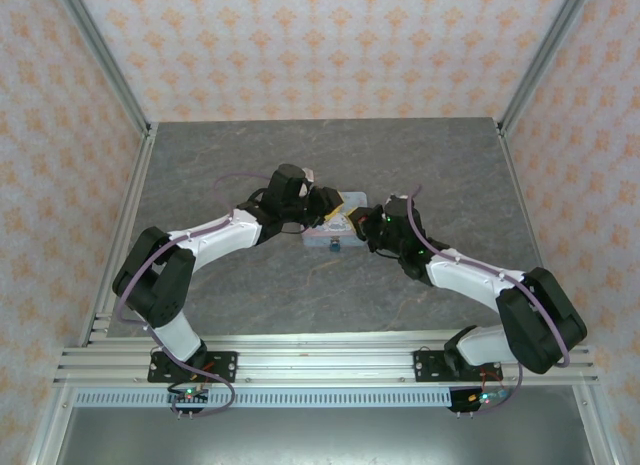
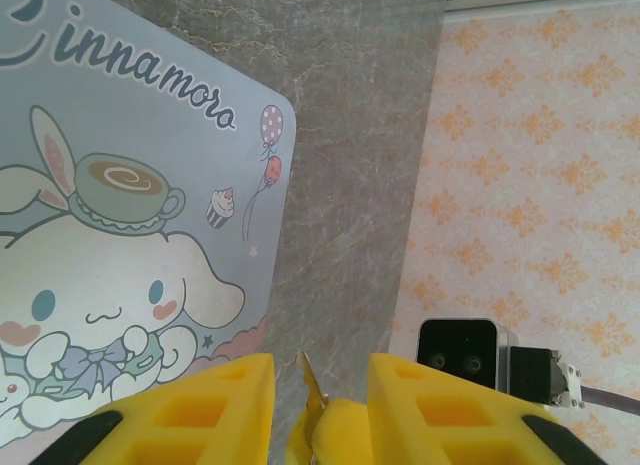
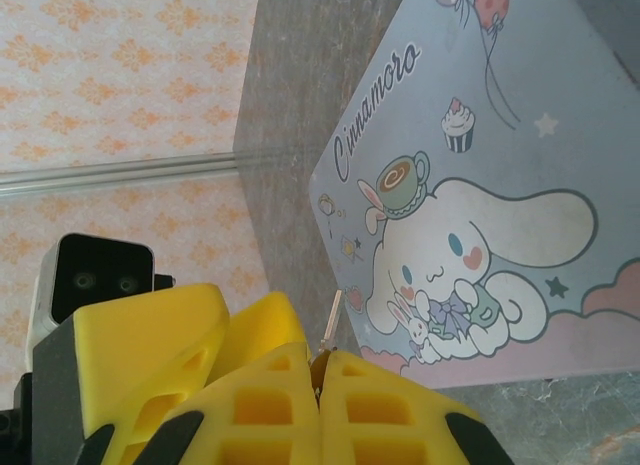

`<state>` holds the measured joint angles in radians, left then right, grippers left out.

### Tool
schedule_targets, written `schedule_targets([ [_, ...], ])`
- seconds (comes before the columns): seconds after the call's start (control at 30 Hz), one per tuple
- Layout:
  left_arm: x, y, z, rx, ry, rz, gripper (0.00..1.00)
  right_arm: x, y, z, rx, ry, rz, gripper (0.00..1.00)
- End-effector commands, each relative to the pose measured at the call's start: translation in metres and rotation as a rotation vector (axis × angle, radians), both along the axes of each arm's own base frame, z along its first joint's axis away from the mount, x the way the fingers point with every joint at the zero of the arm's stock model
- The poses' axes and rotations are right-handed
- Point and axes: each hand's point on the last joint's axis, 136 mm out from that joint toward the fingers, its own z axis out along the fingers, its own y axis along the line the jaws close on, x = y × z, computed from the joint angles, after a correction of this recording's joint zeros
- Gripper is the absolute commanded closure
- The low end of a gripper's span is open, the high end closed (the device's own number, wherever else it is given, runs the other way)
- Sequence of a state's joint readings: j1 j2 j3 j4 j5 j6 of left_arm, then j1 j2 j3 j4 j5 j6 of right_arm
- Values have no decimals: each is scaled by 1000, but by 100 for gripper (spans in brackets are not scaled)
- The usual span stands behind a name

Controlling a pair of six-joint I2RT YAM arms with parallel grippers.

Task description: Unlock the padlock with the key

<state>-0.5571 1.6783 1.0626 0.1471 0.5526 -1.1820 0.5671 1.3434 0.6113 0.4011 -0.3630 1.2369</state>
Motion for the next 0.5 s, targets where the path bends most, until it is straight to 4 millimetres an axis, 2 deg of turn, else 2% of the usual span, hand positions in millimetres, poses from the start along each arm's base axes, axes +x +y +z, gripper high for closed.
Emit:
schedule_targets([
  [0.0,-2,-4,16,-24,-45,8,70,5,-4,14,26,-41,-29,100],
  [0.2,-5,-13,15,-26,-43,-3,72,6,-5,14,29,-40,-32,100],
  [0.47,-5,-15,14,-26,-42,3,91,7,-6,15,34,-42,-38,100],
])
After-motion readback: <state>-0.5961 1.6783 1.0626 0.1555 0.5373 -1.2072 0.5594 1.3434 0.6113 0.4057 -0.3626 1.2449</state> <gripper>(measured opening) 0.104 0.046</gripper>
